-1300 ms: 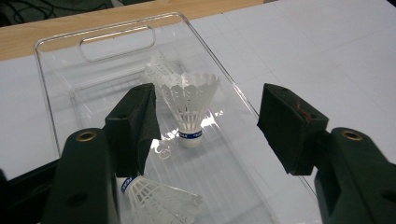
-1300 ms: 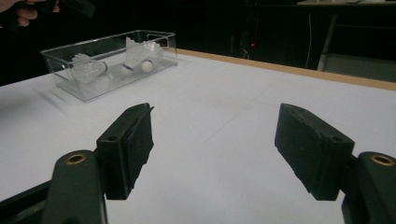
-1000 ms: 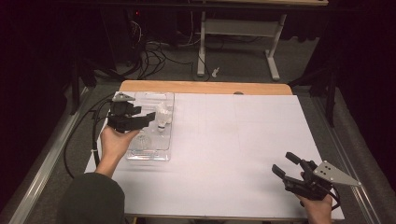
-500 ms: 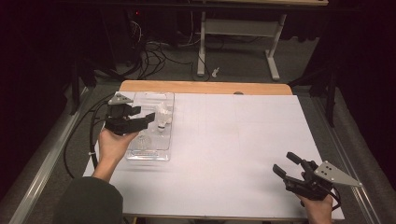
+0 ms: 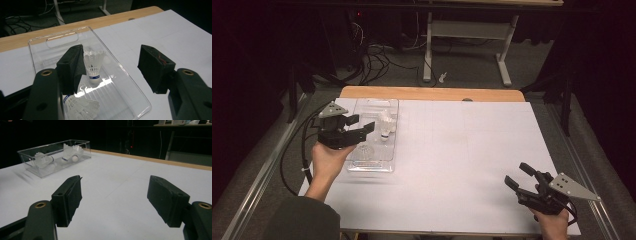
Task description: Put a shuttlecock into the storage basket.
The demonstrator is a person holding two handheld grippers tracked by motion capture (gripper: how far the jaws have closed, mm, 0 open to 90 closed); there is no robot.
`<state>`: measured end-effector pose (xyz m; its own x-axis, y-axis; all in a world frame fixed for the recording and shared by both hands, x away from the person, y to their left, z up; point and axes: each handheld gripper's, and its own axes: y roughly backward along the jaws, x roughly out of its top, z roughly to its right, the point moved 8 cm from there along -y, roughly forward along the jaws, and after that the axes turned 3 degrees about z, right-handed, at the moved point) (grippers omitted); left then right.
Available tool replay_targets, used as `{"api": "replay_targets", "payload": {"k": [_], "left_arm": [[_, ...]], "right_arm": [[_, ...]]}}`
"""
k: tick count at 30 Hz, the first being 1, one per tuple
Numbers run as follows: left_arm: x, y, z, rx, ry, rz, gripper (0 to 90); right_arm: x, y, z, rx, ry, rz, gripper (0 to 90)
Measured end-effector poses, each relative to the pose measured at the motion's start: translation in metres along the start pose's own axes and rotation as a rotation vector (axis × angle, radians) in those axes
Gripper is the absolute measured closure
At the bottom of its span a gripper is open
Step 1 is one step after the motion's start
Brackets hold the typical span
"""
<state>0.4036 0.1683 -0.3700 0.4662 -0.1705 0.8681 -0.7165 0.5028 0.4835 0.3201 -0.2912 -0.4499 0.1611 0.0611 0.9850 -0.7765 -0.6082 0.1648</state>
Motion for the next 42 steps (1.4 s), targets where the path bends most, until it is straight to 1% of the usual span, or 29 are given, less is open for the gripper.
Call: {"api": "replay_targets", "payload": {"k": [2,10,21,29,36,42], "left_arm": [[-0.001,0.003,0.000,0.001,-0.003,0.004,38.2],[-0.002,0.014,0.002,-0.003,0.007,0.022,38.3],[-0.006,0.022,0.004,-0.004,0.011,0.037,38.2],[-0.012,0.027,0.003,0.000,0.017,0.038,38.0],[-0.015,0.031,0.002,0.006,0.022,0.049,38.0],[-0.018,0.033,0.003,0.011,0.018,0.054,37.2]], "right_arm": [[0.000,0.000,0.000,0.000,0.001,-0.001,27.8],[0.000,-0.001,0.000,0.003,0.002,-0.003,27.8],[0.000,-0.001,-0.001,0.003,0.003,0.000,27.8],[0.001,-0.001,-0.001,0.003,0.002,0.007,27.8],[0.001,-0.001,-0.001,0.004,0.004,0.008,27.8],[0.001,-0.001,-0.001,0.005,0.004,0.006,27.8]]}}
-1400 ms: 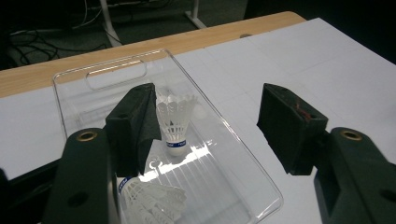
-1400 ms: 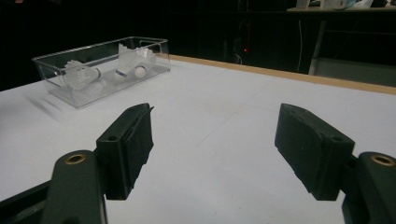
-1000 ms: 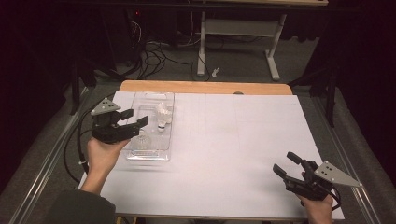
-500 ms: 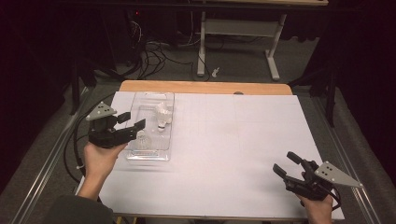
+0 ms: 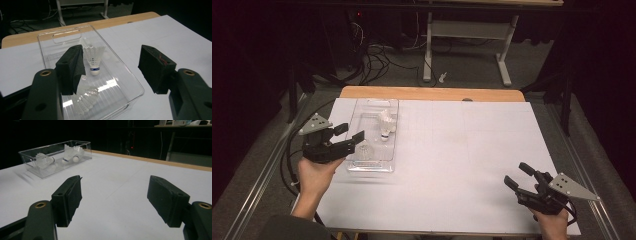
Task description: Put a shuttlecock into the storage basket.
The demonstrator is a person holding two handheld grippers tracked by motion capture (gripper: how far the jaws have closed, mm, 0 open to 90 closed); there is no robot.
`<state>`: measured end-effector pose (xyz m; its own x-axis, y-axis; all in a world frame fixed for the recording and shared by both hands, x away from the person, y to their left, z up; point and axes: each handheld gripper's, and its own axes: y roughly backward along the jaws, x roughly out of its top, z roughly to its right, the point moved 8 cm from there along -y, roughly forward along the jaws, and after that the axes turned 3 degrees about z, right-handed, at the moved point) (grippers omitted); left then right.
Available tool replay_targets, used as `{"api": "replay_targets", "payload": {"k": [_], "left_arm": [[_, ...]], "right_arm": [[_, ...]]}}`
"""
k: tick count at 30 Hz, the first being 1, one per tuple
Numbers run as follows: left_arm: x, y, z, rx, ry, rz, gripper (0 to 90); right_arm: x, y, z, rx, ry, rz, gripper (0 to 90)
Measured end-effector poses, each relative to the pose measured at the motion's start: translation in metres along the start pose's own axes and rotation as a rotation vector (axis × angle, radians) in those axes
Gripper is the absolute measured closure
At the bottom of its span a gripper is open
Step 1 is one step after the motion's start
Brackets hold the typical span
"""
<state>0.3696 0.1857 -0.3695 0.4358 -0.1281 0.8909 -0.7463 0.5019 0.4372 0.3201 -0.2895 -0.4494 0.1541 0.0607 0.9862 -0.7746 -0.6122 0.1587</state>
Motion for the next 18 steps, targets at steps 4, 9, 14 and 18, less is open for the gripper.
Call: {"api": "replay_targets", "payload": {"k": [4,9,14,18], "left_arm": [[-0.003,0.001,0.000,0.000,0.001,0.000,37.1],[-0.006,0.003,-0.001,-0.002,0.011,0.009,37.2],[-0.012,0.007,-0.004,-0.001,0.027,0.014,37.4],[-0.013,0.011,-0.006,0.003,0.037,0.028,37.4]], "right_arm": [[0.000,0.000,0.000,0.000,0.000,-0.003,27.8],[0.000,0.000,0.000,0.000,0.000,-0.004,27.9],[0.000,0.000,0.000,0.000,0.001,-0.004,27.8],[-0.001,-0.001,0.000,0.001,0.000,-0.005,27.8]]}}
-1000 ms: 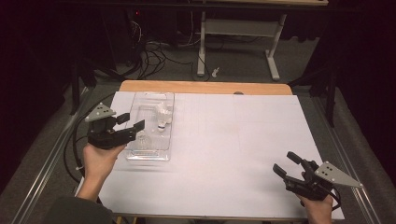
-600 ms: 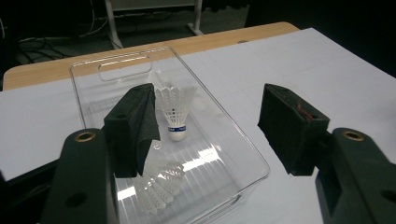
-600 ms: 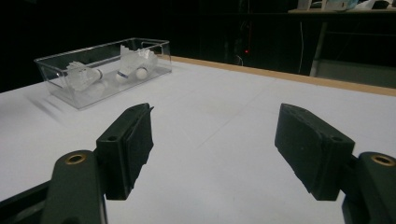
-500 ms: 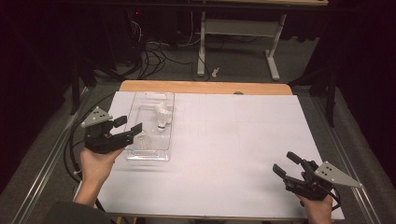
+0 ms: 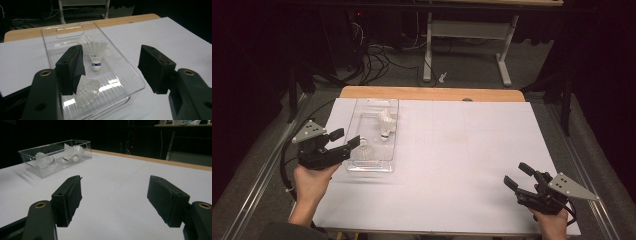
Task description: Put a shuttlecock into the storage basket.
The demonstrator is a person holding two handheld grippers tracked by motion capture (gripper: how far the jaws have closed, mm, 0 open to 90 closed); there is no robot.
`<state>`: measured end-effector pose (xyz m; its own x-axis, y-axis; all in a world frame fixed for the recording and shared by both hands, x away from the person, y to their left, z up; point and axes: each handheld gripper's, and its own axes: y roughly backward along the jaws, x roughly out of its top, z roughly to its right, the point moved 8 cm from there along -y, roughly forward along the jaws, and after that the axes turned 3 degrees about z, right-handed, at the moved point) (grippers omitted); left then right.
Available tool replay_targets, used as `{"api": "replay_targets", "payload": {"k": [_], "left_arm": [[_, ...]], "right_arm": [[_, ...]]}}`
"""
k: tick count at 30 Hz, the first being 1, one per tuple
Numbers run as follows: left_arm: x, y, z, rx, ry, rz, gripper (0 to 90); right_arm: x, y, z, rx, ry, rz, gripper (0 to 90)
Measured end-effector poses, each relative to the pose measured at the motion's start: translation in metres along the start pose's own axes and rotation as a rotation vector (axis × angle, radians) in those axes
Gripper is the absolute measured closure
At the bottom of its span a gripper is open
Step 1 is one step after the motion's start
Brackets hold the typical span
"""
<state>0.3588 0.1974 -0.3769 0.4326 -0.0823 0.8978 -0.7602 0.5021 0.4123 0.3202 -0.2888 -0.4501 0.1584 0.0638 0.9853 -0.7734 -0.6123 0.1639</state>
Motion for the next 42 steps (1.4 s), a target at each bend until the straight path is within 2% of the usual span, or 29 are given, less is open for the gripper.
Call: {"api": "replay_targets", "payload": {"k": [17,30,42], "left_arm": [[-0.009,0.005,0.002,-0.002,-0.002,0.015,37.4],[-0.019,0.007,0.007,-0.020,0.015,0.034,36.8],[-0.031,0.006,0.008,-0.022,0.023,0.032,36.4]], "right_arm": [[0.000,0.000,0.000,0.001,0.001,-0.001,27.9],[-0.001,-0.001,0.000,0.001,0.000,-0.003,27.8],[-0.001,-0.001,0.000,0.001,0.001,-0.004,27.8]]}}
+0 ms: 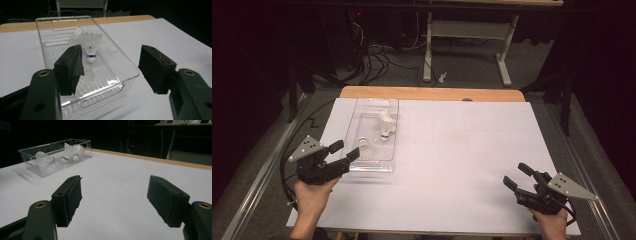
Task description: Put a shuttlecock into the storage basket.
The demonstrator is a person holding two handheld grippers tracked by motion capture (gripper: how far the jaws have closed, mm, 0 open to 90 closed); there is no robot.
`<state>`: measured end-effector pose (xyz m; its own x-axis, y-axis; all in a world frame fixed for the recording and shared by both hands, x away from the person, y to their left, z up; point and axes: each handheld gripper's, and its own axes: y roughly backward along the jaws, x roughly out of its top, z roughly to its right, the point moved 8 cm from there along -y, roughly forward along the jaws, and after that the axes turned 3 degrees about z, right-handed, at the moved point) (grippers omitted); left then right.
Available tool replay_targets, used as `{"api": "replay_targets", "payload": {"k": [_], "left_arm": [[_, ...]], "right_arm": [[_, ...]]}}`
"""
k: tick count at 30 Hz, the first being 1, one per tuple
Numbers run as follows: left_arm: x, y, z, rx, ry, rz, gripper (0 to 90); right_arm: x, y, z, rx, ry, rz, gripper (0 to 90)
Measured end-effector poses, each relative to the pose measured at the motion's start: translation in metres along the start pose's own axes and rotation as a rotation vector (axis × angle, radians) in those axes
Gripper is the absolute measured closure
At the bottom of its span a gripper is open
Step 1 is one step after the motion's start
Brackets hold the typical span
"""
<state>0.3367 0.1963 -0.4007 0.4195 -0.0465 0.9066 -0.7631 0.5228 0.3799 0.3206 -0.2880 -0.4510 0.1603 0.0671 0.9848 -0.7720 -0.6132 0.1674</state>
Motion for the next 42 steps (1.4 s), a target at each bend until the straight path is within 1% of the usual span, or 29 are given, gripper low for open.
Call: {"api": "replay_targets", "payload": {"k": [15,24,29,42], "left_arm": [[-0.013,-0.002,0.003,-0.001,0.002,-0.002,36.1],[-0.019,-0.005,0.005,-0.008,0.012,-0.006,36.1],[-0.023,-0.007,0.007,-0.014,0.007,-0.014,36.1],[-0.033,-0.012,0.009,-0.020,0.013,-0.025,36.2]], "right_arm": [[0.000,0.000,0.000,0.000,0.000,0.000,27.8],[0.000,0.000,0.000,0.001,0.000,0.000,27.8],[0.000,0.000,0.000,0.000,0.000,-0.002,27.8],[0.000,0.000,0.000,0.001,0.001,-0.002,27.8]]}}
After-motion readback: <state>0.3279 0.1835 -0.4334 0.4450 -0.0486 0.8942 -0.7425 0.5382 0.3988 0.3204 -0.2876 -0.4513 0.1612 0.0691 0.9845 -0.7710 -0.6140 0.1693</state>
